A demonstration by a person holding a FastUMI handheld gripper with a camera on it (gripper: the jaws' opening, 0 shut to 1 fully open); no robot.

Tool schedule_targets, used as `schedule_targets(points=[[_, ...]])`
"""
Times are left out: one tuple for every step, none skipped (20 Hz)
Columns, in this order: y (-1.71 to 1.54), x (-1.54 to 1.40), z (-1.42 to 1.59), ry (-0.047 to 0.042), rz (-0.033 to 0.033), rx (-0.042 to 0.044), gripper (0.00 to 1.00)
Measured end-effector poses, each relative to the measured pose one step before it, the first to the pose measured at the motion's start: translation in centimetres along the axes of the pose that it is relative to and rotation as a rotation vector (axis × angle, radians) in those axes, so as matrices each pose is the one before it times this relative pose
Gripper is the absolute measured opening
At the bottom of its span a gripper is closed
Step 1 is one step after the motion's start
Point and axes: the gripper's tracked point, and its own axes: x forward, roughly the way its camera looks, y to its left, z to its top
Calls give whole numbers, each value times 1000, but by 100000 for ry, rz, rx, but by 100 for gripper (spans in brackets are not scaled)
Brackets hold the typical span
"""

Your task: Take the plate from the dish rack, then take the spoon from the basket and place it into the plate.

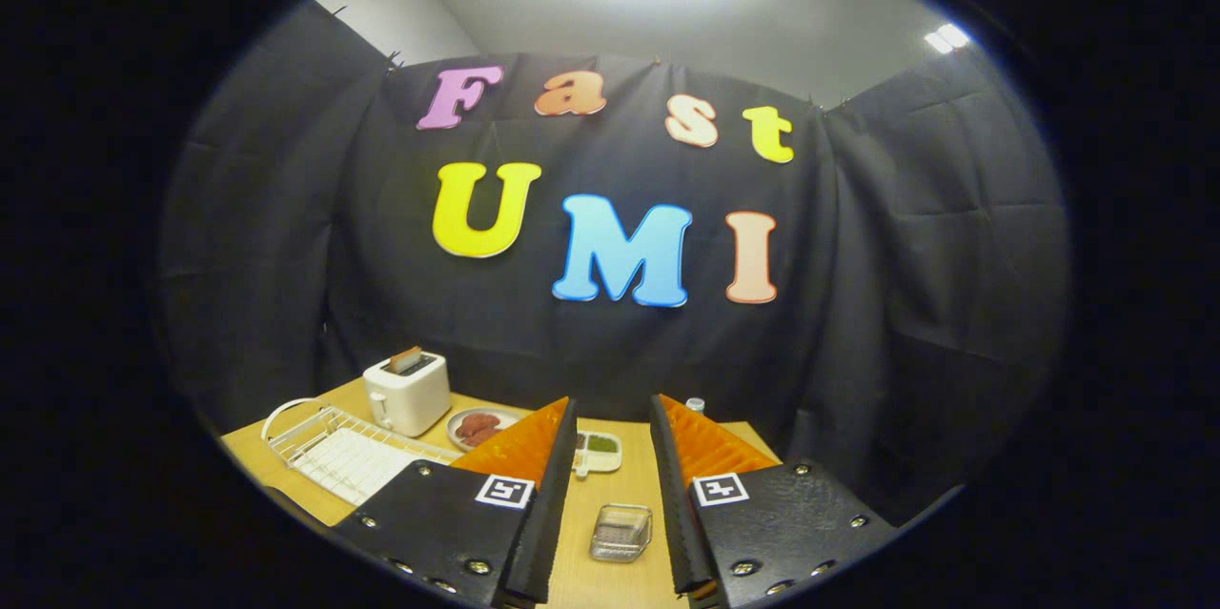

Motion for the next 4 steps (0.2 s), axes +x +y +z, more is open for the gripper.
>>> schedule_targets(points=[[-1561, 423, -8, -2445, -3080, -580, 52], [-1463, 598, -444, -1009, -2471, -827, 66], [-331, 292, -261, -1298, -448, -319, 80], [-646, 673, -332, -2153, 767, 291, 81]])
